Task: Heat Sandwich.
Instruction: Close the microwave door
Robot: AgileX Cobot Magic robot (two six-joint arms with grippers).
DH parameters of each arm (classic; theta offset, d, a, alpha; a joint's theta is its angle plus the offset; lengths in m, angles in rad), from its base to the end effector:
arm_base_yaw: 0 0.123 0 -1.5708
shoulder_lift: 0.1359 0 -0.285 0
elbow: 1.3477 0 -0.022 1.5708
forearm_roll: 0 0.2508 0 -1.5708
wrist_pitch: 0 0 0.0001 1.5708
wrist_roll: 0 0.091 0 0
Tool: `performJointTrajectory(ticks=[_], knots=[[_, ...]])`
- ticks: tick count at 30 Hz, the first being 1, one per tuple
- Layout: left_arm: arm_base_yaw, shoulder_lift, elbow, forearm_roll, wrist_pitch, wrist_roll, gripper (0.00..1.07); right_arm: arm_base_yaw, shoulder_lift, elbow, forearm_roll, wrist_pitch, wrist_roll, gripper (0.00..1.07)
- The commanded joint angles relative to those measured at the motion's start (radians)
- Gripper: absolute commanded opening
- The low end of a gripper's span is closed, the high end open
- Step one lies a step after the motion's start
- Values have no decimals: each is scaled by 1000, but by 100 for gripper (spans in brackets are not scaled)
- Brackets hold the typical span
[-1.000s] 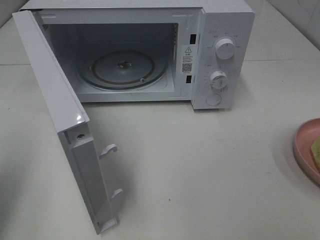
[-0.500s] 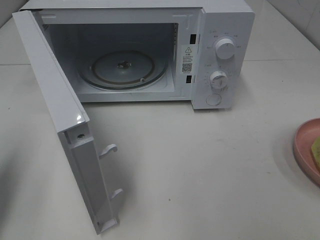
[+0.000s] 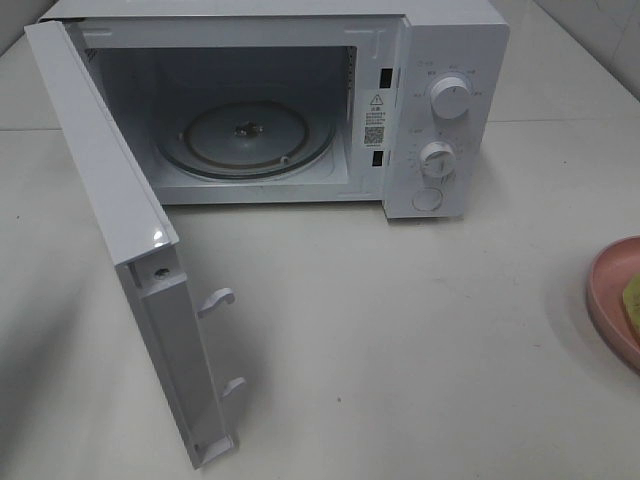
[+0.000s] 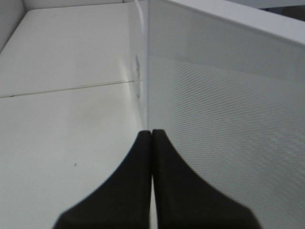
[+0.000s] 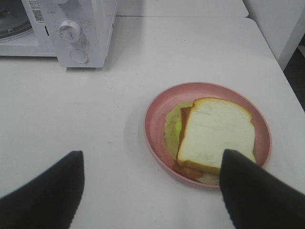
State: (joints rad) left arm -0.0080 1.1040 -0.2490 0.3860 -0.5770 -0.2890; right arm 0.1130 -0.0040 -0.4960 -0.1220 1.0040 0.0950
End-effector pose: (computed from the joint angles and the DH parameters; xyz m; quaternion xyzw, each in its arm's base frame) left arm 0.1898 -0.0202 0.2142 0.0827 0.7762 -0.0710 0.6210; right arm -0.0020 -0.0096 0.2813 -0.0069 0.8365 -0.0041 0.5479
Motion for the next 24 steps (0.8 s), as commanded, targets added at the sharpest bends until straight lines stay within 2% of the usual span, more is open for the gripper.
performJointTrajectory(ticks=[1, 3, 10, 14, 15, 24], knots=[[2, 48, 1, 108, -115, -77, 0, -6, -28, 1, 1, -7, -11, 75], [2, 93, 1, 152, -177, -84, 0, -6, -28, 1, 1, -7, -11, 75], [1, 161, -1, 153, -271, -89, 0, -6, -28, 1, 1, -7, -11, 75], [-43, 185, -2, 150, -278, -75, 0, -6, -28, 1, 1, -7, -11, 75], [-80, 201, -10, 144, -273, -48, 0, -6, -28, 1, 1, -7, -11, 75], [-214, 265, -22, 31, -273, 21, 0, -6, -28, 1, 1, -7, -10, 75]])
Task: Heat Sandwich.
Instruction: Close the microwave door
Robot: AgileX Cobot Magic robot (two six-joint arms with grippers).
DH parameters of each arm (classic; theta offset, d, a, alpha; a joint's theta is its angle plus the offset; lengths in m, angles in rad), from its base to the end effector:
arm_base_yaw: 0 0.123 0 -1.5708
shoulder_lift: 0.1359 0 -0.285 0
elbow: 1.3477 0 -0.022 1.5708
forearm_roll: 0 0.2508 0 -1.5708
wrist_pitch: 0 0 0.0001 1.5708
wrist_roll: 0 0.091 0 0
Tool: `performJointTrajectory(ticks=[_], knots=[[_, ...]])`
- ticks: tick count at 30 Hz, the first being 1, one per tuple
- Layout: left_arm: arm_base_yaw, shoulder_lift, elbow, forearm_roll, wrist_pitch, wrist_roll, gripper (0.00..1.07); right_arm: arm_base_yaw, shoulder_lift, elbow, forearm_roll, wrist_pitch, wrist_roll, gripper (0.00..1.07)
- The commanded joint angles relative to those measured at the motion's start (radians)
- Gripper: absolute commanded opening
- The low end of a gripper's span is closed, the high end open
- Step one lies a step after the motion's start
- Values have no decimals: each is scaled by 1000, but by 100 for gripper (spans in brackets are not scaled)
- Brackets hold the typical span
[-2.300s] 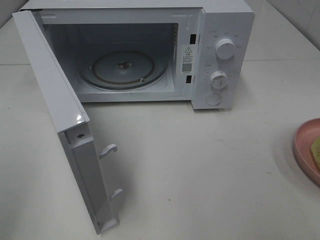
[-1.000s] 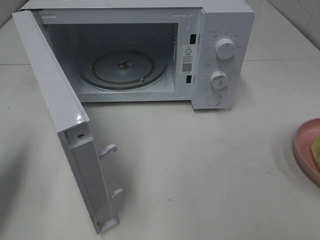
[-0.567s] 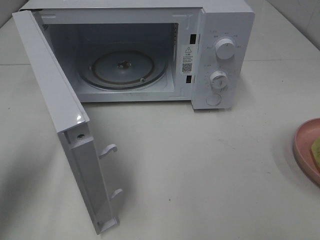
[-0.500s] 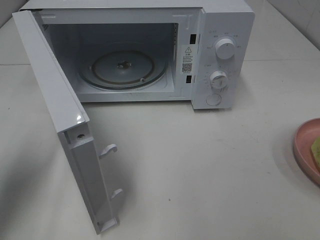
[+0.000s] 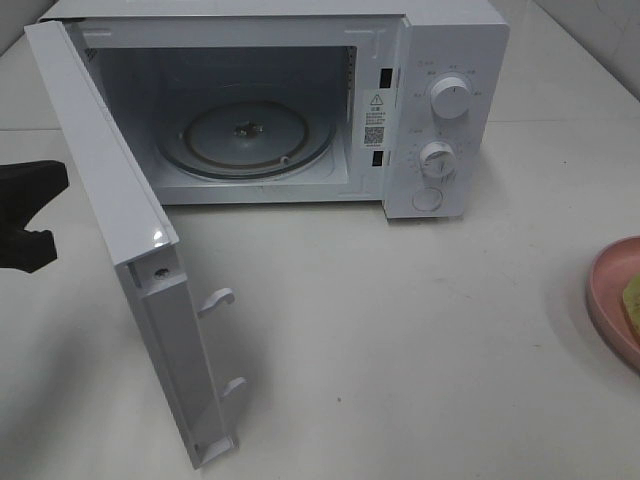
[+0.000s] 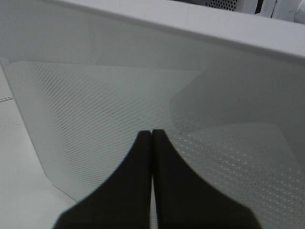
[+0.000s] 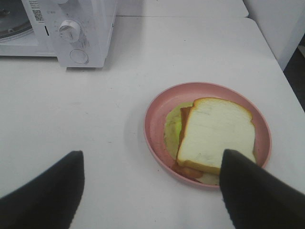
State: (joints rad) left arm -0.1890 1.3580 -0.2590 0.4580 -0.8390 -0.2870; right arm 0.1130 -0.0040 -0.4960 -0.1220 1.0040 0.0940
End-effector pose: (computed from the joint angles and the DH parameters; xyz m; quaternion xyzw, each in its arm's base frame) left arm 0.2041 -0.0695 0.1868 0.1880 0.7556 -0.1785 0.6015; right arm -0.0020 -0.0096 0.2813 -0.0073 0.8365 -0.0044 0.5479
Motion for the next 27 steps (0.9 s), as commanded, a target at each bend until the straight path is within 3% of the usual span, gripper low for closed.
performJointTrajectory(ticks=[1, 10, 22, 26, 27], knots=[[-47, 17, -14, -56, -12, 25, 0, -6, -28, 1, 1, -7, -9, 75], [-152, 52, -28, -199, -11, 97, 0, -6, -28, 1, 1, -7, -9, 75], [-313, 155, -135, -322, -11, 104, 0, -6, -28, 1, 1, -7, -10, 75], [-360, 191, -170, -363, -11, 142, 0, -6, -28, 1, 1, -7, -10, 75], [-388, 211, -193, -415, -9, 169, 0, -6, -28, 1, 1, -7, -10, 75]])
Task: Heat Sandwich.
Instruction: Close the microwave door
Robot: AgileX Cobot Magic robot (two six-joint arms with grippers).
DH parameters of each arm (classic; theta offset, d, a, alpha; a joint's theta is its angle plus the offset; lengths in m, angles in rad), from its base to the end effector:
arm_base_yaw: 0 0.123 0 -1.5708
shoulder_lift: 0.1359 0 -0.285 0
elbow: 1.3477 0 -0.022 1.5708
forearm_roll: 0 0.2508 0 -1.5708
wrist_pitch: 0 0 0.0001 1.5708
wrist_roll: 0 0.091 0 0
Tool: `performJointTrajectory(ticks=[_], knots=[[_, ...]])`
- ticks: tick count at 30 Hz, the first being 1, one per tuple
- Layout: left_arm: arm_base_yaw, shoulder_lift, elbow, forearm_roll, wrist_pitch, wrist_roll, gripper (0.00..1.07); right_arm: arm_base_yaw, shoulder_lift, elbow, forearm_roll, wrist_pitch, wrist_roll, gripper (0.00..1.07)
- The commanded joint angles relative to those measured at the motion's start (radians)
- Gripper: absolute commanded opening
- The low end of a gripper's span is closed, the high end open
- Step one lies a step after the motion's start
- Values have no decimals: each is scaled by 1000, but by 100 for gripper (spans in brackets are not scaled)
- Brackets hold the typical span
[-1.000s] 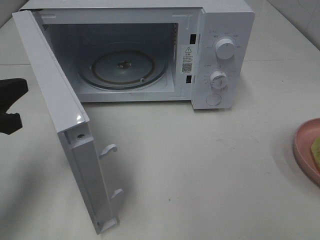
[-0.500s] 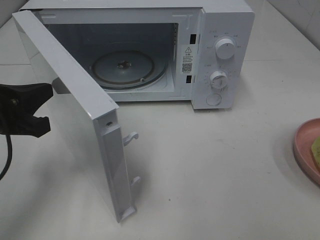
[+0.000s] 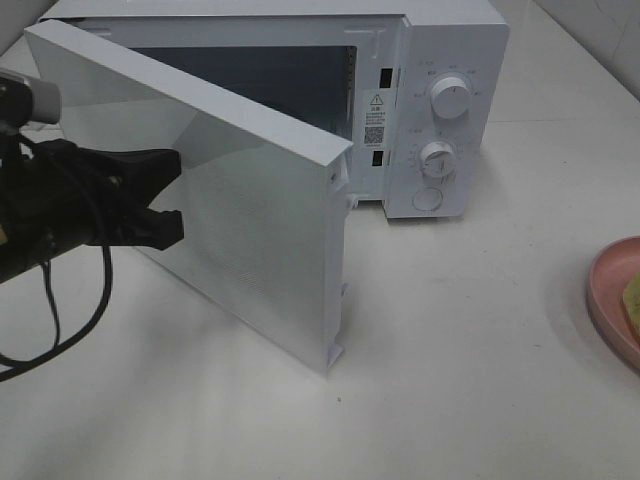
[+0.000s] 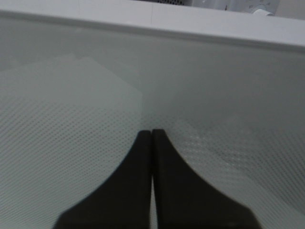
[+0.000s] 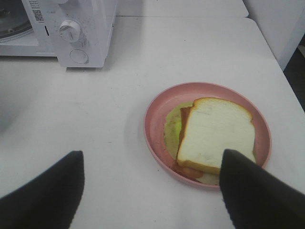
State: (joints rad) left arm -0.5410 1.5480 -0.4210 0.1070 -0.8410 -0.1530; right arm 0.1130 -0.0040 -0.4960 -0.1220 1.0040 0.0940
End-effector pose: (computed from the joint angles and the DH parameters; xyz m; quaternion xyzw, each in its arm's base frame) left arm 0.2251 -0.1437 0.1828 0.2008 0.7480 -0.2229 0.5920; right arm -0.0020 -0.0096 0.2813 -0.0073 0.8365 -0.0044 0.5479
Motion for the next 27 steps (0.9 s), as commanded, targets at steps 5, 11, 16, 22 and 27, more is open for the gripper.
performJointTrajectory(ticks=[5, 11, 16, 22, 27], knots=[[-104, 69, -91, -161, 20, 88, 0, -6, -28, 1, 1, -7, -10, 75], [-172, 127, -179, -247, 31, 153, 0, -6, -28, 1, 1, -7, -10, 75], [-182, 163, -237, -255, 68, 153, 0, -6, -28, 1, 1, -7, -9, 75], [-182, 181, -285, -258, 86, 153, 0, -6, -28, 1, 1, -7, -10, 75], [-182, 199, -329, -258, 97, 153, 0, -6, -28, 1, 1, -7, -10, 75]])
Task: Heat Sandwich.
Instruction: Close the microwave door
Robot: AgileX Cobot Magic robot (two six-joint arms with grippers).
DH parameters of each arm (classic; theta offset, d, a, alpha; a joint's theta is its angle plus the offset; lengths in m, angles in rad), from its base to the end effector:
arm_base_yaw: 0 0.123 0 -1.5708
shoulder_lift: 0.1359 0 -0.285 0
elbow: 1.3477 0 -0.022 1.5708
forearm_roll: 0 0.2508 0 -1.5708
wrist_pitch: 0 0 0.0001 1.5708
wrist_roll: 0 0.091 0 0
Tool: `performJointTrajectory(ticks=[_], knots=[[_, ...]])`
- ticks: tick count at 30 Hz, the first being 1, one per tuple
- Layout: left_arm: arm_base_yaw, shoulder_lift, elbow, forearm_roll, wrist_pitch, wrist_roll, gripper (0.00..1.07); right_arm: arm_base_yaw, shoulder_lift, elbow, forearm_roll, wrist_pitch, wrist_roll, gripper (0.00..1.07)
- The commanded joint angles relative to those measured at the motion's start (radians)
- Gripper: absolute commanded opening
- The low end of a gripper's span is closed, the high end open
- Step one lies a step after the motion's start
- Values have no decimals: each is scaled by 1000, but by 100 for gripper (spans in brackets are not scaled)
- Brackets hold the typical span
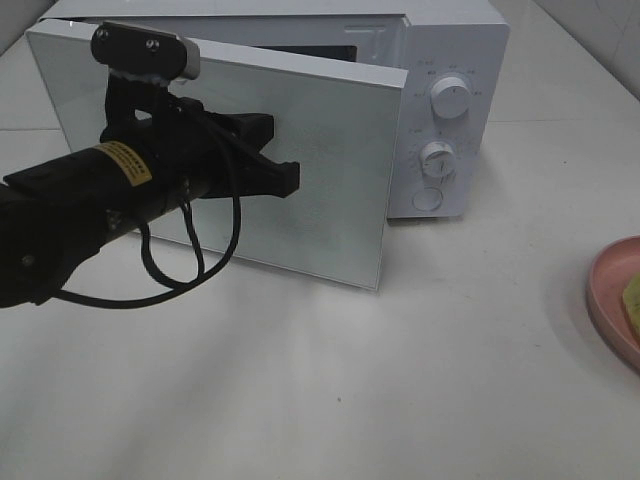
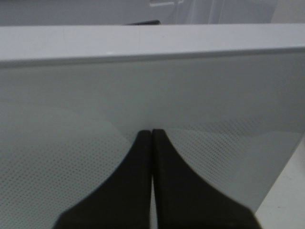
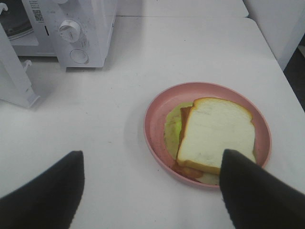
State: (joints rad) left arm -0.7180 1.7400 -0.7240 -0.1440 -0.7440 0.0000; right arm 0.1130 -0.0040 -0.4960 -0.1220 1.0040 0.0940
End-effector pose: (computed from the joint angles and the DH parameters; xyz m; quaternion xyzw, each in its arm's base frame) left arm 0.2636 -0.2186 0.1899 0.2023 0.7437 -0.2204 0.5979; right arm -0.0020 -0.0096 0.2813 -0.0073 0.8365 -0.0044 0.5479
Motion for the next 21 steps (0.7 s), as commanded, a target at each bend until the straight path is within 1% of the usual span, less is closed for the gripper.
performJointTrajectory(ticks=[1, 10, 13, 14, 16, 18, 21], knots=[[-5, 15, -33, -7, 0, 0, 0, -6, -28, 1, 1, -7, -10, 75], [-5, 86, -108, -7, 22, 0, 0, -6, -28, 1, 1, -7, -10, 75], [-5, 116, -157, -7, 26, 0, 0, -6, -28, 1, 1, -7, -10, 75], [-5, 116, -157, -7, 26, 0, 0, -6, -28, 1, 1, -7, -10, 75], [-5, 142, -203, -7, 40, 0, 0, -6, -28, 1, 1, -7, -10, 75], [-5, 147, -215, -7, 45, 0, 0, -6, -28, 1, 1, -7, -10, 75], [-5, 175, -262, -7, 54, 0, 0, -6, -28, 1, 1, -7, -10, 75]])
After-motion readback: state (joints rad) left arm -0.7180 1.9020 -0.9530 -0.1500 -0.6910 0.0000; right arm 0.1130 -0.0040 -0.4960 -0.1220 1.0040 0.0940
